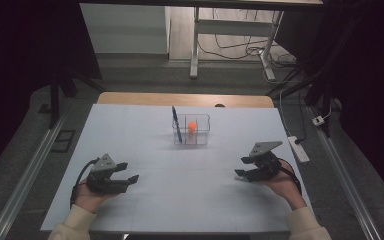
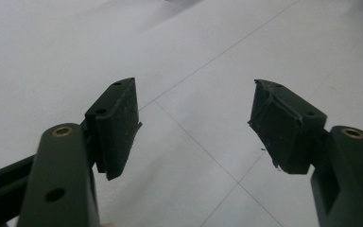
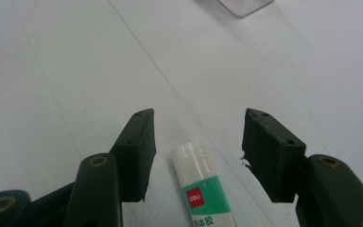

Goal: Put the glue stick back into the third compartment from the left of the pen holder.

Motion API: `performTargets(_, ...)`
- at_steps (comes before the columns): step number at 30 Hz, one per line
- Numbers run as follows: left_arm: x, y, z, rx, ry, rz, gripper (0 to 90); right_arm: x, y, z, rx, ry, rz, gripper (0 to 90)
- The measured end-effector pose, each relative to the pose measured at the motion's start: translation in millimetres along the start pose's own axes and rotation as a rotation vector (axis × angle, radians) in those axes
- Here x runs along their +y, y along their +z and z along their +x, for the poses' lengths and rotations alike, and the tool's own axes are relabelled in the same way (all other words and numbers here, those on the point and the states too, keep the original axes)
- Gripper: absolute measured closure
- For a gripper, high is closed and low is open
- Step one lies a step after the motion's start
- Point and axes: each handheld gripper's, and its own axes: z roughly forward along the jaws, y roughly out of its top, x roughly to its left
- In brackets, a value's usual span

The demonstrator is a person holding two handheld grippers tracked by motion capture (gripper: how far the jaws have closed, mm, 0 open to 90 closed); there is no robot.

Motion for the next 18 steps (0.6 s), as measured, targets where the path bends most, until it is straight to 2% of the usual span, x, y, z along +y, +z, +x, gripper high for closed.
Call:
performTargets(6, -0.6, 1.9, -0.3, -0.002, 0.002, 0.009, 32.6, 1.1, 4.5, -0.8, 0.005, -0.028, 0.044, 42.2)
performTargets(10, -0.6, 1.1, -0.1, 0.001, 0.000, 0.006, 32.2, 1.9, 9.8, -1.7, 0.018, -0.042, 0.096, 39.5)
performTargets(18, -0.5, 1.8, -0.8, 0.003, -0.001, 0.008, 30.9, -1.3, 23.1, -6.0, 0.037, -0.051, 0.166, 33.0)
